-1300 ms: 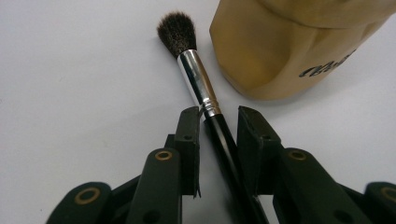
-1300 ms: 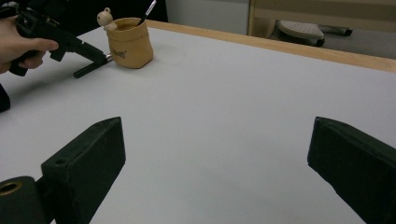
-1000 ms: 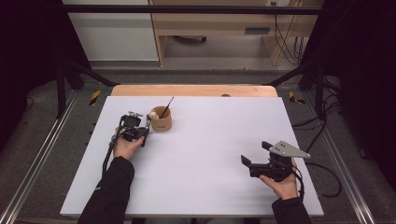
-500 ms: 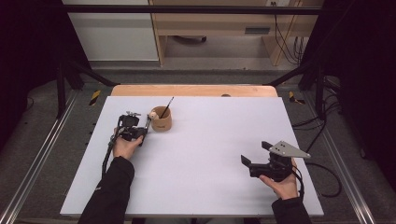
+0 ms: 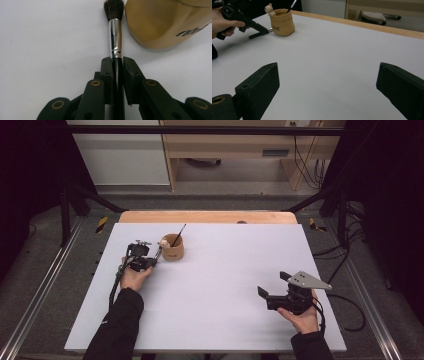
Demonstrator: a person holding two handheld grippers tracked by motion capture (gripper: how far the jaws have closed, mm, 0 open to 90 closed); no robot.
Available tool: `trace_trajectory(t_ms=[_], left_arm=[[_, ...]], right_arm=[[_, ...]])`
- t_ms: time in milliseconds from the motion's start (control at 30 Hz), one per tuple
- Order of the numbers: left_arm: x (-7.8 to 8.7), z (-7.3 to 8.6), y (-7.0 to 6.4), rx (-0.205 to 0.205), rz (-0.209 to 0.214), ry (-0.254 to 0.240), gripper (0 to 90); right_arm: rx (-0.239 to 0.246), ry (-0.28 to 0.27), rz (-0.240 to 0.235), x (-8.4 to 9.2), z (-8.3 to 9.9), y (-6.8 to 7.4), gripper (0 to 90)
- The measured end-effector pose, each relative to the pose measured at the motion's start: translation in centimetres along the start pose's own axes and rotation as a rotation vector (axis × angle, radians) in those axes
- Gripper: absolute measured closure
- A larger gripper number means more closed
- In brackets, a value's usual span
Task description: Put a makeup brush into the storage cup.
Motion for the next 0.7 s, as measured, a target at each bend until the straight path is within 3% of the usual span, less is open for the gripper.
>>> trace_trajectory(t_ms=[200,300,367,467,700], left_arm=[[0.11,0.07,0.3,-0.027,-0.018,0.006,78.0],[0.32,-0.03,0.34,-0.031,0.003,0.009,74.3],[0.39,-0.11,0.42,-0.076,-0.016,0.032,69.7],[0.23,-0.32,-0.02,-0.114,-0.014,0.063,68.9],[-0.24,-0.6,-0.24,-0.132,-0.004,0.122,69.8]], right_arm=[[-0.003,-0.001,-0.001,0.03,-0.02,0.03,5.3],[-0.005,0.0,-0.001,0.06,-0.02,0.01,5.3],[-0.004,0.001,0.001,0.04,0.0,-0.03,5.3],[-0.002,0.003,0.0,0.01,0.03,0.0,5.3],[-0.003,0.001,-0.001,0.07,0.0,-0.04,5.4]])
Point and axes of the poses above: each handheld gripper's, and its own axes: x roughly backward along the jaws, z roughly out of its underside, y roughly to its left, the point moved 10 cm from there along -x, roughly forward along the jaws
